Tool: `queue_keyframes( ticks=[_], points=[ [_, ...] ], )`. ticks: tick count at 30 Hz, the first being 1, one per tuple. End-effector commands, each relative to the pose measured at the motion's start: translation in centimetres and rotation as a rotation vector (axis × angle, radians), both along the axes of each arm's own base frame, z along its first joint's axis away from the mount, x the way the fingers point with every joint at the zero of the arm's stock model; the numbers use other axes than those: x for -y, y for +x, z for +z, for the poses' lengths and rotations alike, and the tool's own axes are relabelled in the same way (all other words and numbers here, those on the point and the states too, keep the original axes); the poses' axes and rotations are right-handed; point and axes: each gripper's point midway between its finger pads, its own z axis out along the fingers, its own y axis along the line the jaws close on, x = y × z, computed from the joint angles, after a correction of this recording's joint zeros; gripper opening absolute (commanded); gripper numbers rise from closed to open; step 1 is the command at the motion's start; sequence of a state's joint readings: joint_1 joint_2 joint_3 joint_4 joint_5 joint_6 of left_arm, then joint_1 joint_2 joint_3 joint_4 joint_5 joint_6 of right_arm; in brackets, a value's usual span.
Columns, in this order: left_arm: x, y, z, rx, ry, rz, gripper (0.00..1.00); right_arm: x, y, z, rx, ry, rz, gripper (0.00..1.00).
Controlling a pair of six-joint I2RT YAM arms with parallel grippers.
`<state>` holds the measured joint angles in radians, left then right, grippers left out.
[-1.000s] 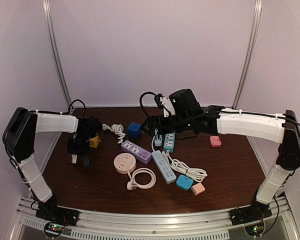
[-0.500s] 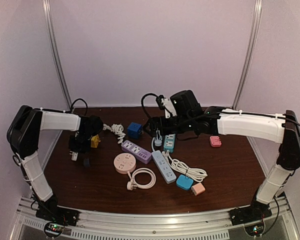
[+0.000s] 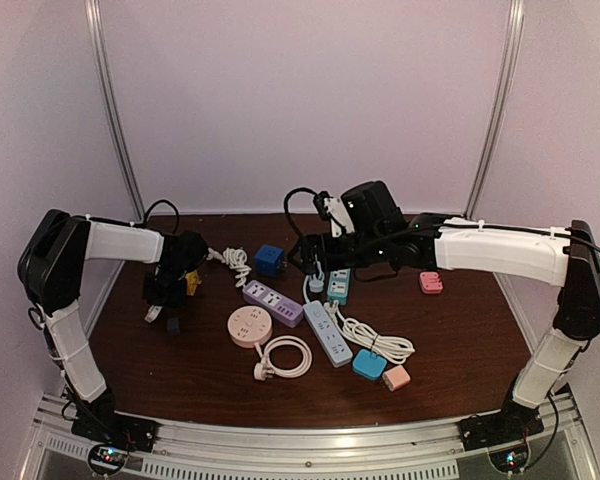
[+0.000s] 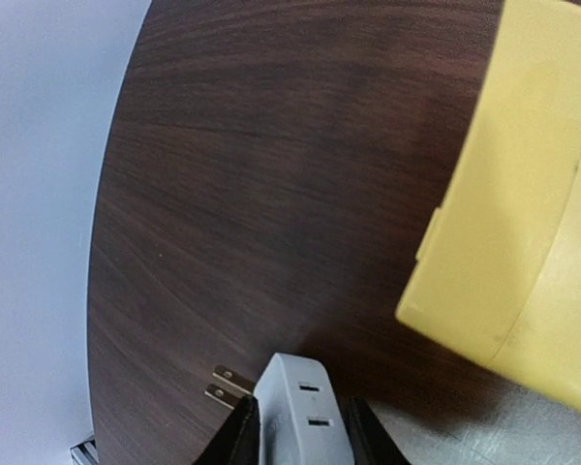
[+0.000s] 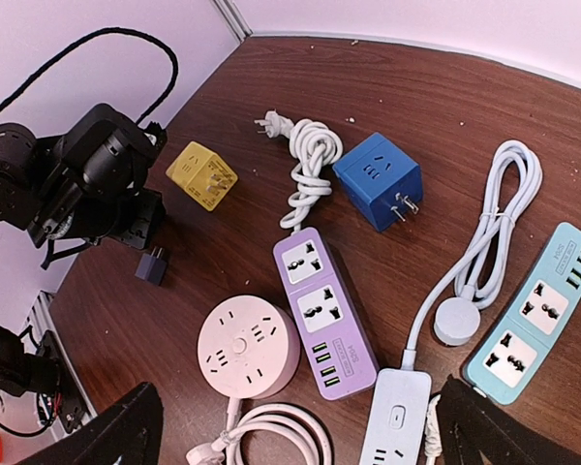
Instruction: Pull the plug off the socket
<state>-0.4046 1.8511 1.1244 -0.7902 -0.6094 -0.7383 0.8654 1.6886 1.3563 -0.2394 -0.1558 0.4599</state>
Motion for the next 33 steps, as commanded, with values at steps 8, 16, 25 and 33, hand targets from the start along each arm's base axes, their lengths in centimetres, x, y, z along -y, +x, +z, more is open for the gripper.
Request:
queue_keyframes(
  ticks=[8, 16, 25, 33],
  points=[
    [1.1, 1.7, 0.3, 0.046, -0.063, -0.026, 0.36, 1.7, 0.0, 0.5, 0.005, -0.001, -0.054, 1.0],
    [1.9, 2.3, 1.6, 0.093, -0.119, -0.052, 0.36, 2.8, 0.2, 0.4, 0.009, -0.018, -0.091, 1.0],
    [4.7, 3.6, 5.6, 0.223, -0.285, -0.183, 0.46, 5.9, 1.5, -0.7, 0.015, -0.062, -0.181, 1.0],
    [7.4, 4.0, 11.9, 0.432, -0.453, -0.328, 0.96, 12.4, 3.7, -2.1, 0.022, -0.098, -0.373, 1.0]
  ],
)
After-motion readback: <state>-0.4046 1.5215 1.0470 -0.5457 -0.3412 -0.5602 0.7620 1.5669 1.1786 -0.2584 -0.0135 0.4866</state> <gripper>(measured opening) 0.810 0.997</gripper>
